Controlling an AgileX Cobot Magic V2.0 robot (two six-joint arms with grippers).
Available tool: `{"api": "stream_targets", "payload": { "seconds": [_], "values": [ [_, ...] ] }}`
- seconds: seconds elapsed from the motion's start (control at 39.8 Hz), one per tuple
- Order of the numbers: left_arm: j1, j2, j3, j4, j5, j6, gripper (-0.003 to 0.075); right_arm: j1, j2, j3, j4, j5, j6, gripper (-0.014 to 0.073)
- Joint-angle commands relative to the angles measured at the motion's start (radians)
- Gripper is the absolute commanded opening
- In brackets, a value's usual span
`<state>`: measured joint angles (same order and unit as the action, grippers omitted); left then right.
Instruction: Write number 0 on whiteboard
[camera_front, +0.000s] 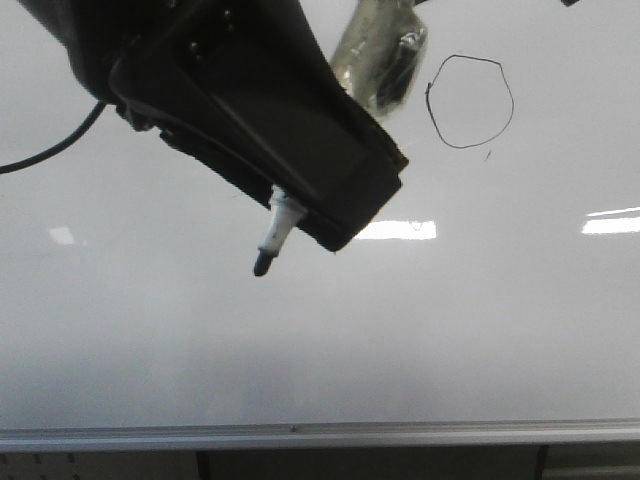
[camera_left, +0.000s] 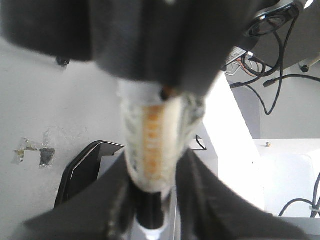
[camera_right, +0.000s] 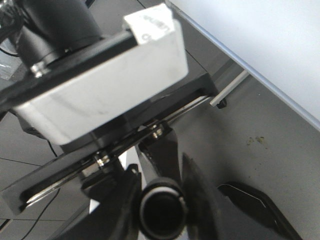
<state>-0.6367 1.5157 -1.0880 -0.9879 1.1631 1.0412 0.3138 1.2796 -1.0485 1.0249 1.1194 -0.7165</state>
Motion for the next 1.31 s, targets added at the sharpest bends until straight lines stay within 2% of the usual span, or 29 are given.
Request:
{"api": "stream_targets", "payload": {
  "seconds": [0.0, 0.2, 0.4, 0.53, 0.63, 0.7, 0.75, 0.86, 1.01, 1.11, 1.28],
  "values": [
    [-0.006, -0.041, -0.031, -0.067, 0.023, 0.002, 0.0078, -0.005, -0.030, -0.021, 0.066, 0.008, -0.020, -0.0067],
    [-0.006, -0.041, -0.031, -0.067, 0.028, 0.002, -0.0019, -0.005, -0.030, -0.021, 0.056, 0.025, -0.022, -0.0067],
    [-0.006, -0.041, -0.031, -0.063, 0.044, 0.004, -0.0020, -0.005, -0.030, -0.021, 0.056, 0.010, -0.022, -0.0055],
    [-0.006, -0.041, -0.031, -0.031, 0.035, 0.004, -0.0019, -0.005, -0.031, -0.021, 0.056, -0.017, -0.022, 0.0087],
    [-0.006, -0.041, -0.031, 0.026, 0.006, 0.002, -0.0019, -0.005, -0.036, -0.022, 0.056, -0.041, -0.030, 0.0270],
    [-0.002, -0.041, -0.031, 0.076, -0.021, -0.019, -0.0019, -0.005, -0.050, -0.022, 0.056, -0.061, -0.062, 0.0370],
    [0.006, -0.041, -0.031, 0.117, -0.053, -0.057, -0.0019, -0.005, -0.073, -0.021, 0.054, -0.079, -0.072, 0.0412],
    [0.034, -0.041, -0.031, 0.235, -0.131, -0.169, -0.0019, -0.005, -0.133, -0.019, 0.021, -0.124, -0.079, 0.0415],
    [0.120, -0.041, -0.031, 0.467, -0.239, -0.447, -0.0019, -0.005, -0.266, 0.034, -0.072, -0.251, -0.079, 0.0414],
    [0.221, -0.041, -0.031, 0.606, -0.271, -0.635, -0.0019, -0.005, -0.385, 0.129, -0.124, -0.392, -0.079, 0.0414],
    [0.427, -0.041, -0.031, 0.728, -0.287, -0.789, -0.0019, -0.005, -0.601, 0.349, -0.141, -0.643, -0.079, 0.0414]
  ]
}}
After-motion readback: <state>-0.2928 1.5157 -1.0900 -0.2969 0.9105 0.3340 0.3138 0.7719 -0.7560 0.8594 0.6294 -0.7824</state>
